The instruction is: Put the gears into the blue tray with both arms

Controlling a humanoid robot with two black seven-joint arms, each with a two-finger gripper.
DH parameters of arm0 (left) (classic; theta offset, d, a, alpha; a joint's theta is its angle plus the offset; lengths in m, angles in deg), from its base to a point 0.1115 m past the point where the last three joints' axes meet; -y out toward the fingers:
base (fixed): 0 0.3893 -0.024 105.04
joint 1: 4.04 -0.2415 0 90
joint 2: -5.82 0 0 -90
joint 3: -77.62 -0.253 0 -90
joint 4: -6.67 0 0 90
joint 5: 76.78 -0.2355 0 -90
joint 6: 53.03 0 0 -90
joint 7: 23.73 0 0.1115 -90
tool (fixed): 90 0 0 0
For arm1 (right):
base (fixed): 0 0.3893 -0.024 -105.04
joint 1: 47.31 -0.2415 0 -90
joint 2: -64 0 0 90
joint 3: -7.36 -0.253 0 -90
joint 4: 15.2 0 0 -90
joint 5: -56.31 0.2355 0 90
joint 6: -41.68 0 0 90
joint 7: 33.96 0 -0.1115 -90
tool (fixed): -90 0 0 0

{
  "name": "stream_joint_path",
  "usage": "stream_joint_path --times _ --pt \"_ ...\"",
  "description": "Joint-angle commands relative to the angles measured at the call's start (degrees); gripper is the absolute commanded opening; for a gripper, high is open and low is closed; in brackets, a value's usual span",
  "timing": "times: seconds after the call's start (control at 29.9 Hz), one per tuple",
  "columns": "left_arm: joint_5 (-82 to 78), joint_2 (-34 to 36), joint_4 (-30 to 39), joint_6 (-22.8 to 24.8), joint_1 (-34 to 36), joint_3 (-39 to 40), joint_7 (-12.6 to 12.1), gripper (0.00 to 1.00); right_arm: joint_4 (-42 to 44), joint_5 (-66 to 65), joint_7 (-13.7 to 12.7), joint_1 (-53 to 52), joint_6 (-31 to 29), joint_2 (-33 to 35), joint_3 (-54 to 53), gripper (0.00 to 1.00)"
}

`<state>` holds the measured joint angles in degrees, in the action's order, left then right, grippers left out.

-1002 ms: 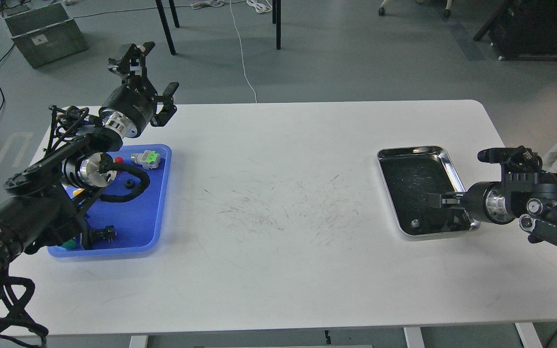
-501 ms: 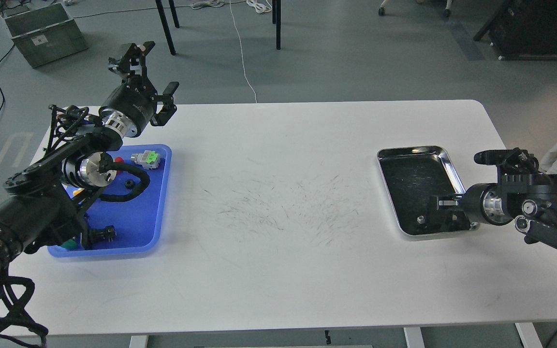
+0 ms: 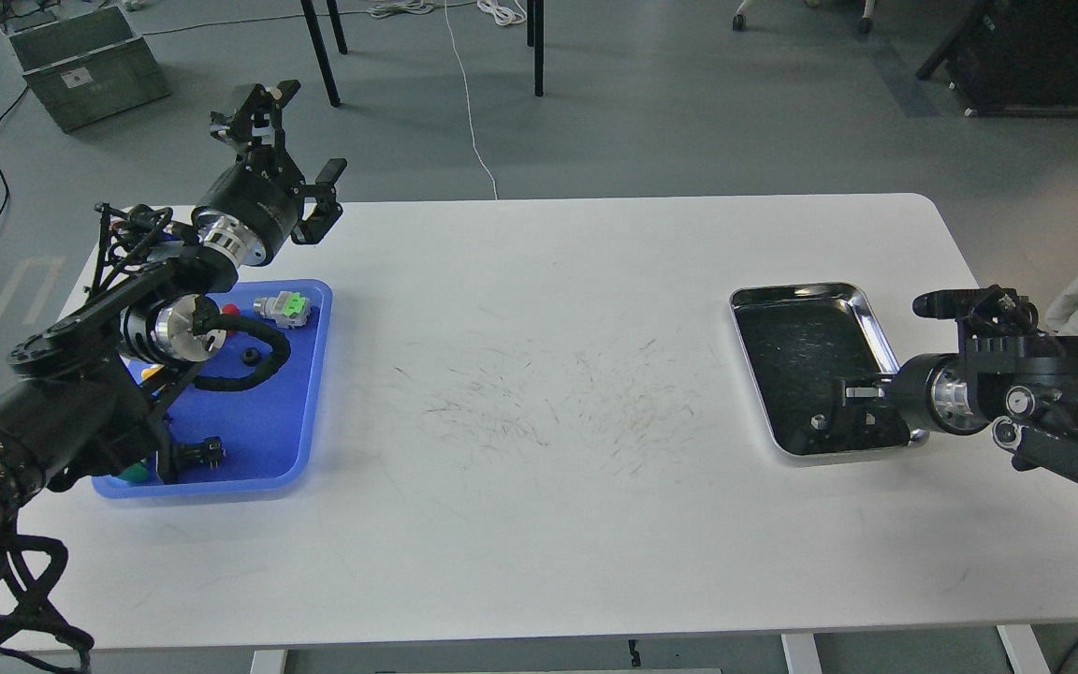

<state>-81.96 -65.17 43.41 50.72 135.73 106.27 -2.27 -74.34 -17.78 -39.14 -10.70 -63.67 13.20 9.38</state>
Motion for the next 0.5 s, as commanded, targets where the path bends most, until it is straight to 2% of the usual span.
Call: stream_joint_path --times 0.0,0.47 --pt "0.0 0.2 0.0 0.0 0.1 0.0 0.0 0.98 0.0 0.0 0.3 -0.2 0.0 0.0 0.5 0.13" --pt "0.0 0.3 0.0 0.0 0.1 0.0 0.0 0.98 -0.6 0.6 0.6 -4.7 0.0 0.1 0.8 0.13"
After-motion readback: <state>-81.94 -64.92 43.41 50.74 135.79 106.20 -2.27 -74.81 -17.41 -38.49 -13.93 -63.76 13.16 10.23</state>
